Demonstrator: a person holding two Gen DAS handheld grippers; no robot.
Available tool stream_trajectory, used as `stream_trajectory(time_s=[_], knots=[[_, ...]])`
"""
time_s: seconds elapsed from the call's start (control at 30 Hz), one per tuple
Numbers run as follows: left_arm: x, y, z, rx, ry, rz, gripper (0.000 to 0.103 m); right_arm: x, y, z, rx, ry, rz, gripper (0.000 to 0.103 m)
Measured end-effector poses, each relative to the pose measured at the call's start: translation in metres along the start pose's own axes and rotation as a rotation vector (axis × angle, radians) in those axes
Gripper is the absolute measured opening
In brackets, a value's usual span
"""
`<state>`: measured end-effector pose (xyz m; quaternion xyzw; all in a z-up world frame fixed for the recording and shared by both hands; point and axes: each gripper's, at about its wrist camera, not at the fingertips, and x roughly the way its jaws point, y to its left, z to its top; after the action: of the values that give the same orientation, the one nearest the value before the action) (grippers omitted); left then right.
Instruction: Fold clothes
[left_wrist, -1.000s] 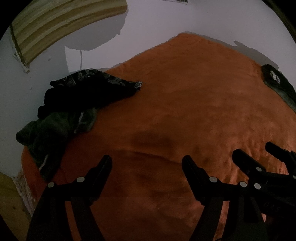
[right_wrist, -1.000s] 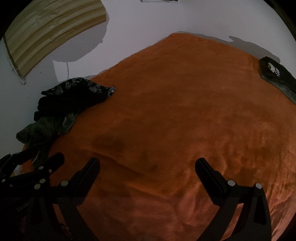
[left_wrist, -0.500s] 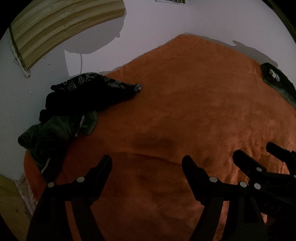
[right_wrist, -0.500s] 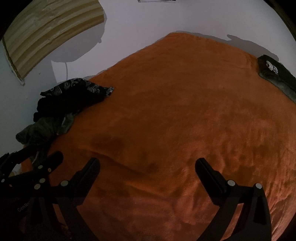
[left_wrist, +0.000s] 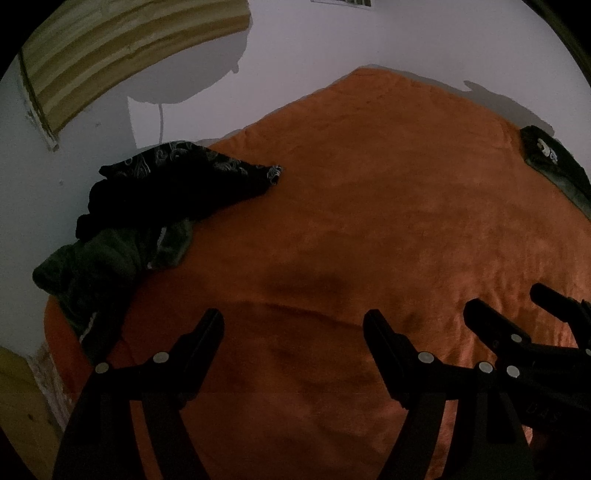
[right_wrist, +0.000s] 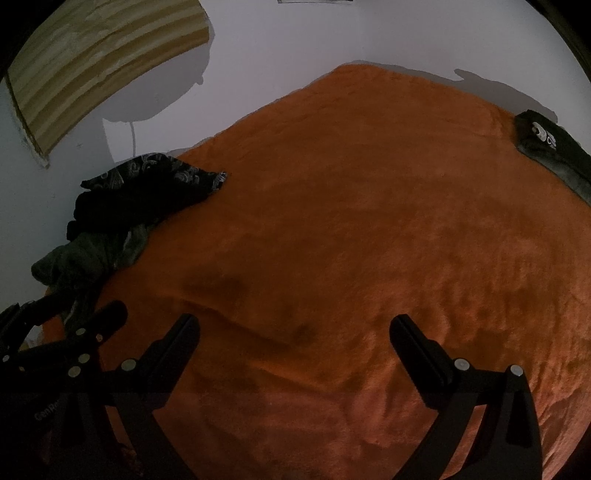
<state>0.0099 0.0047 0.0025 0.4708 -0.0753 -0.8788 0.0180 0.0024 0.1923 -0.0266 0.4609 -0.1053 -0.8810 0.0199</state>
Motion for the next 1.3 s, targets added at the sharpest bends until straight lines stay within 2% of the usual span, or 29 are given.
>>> stream_trajectory(time_s=[0.73,1.07,1.3], knots=[[0.0,-0.005,-0.001,0.006,-0.005,-0.015,0.079,-0.006,0.002,-0.002,0.005,-0.006,-0.006,0.103],[0.008,0.006,-0.006,-0.04,-0.005,-0.015,0.079,0.003,0.009,0.001,-0.002,-0.003,-0.01,0.103],[0.019,0.024,-0.003,-0.095,0.016,0.005,0.079,0.025,0.019,0.008,-0.022,0.016,0.038,0.103]])
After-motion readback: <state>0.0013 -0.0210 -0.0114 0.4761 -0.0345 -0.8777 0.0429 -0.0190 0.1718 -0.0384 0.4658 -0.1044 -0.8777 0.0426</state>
